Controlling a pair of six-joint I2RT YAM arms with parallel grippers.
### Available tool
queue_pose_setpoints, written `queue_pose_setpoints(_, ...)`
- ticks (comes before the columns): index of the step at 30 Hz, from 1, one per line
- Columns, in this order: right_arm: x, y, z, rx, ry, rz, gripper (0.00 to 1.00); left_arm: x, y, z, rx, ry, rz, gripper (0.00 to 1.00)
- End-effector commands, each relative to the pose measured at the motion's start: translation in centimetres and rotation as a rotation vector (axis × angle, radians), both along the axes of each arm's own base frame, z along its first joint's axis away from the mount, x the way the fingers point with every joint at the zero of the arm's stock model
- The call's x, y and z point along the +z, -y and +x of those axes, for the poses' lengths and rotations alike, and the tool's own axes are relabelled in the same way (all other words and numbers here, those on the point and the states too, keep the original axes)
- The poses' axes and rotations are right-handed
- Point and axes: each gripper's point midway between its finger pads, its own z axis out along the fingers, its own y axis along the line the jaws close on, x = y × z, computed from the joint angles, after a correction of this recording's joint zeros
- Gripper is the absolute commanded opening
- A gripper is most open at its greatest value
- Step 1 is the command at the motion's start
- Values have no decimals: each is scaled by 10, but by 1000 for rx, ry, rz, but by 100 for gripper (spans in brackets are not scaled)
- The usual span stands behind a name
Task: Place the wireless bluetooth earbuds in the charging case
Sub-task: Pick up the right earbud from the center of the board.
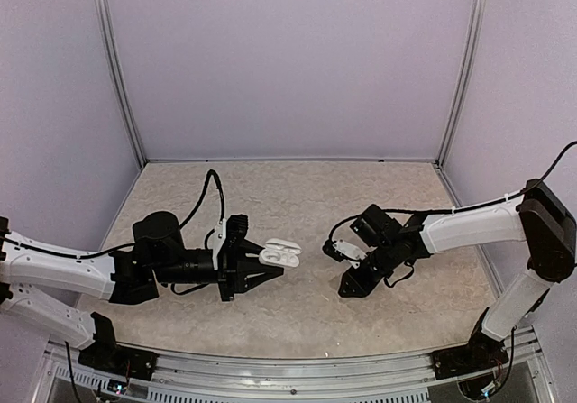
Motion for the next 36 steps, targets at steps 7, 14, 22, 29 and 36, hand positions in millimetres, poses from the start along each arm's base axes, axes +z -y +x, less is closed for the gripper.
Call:
queue_pose_setpoints(7, -16, 12, 1, -21, 12, -77, 25, 6, 0, 2, 6, 5, -23, 0)
queue_pose_setpoints(14, -14, 19, 4, -27, 37, -111, 23, 5, 0, 2, 5, 2, -22, 0)
queue_pose_setpoints(22, -12, 21, 8, -37, 55, -127, 16, 6, 0, 2, 7, 3, -22, 0)
queue_pose_setpoints(29, 3, 22, 16, -43, 110, -123, 2, 5, 0, 2, 4, 2, -20, 0)
queue_pose_setpoints(36, 83, -1, 18, 64, 276, 93, 0, 5, -1, 0, -6, 0, -22, 0)
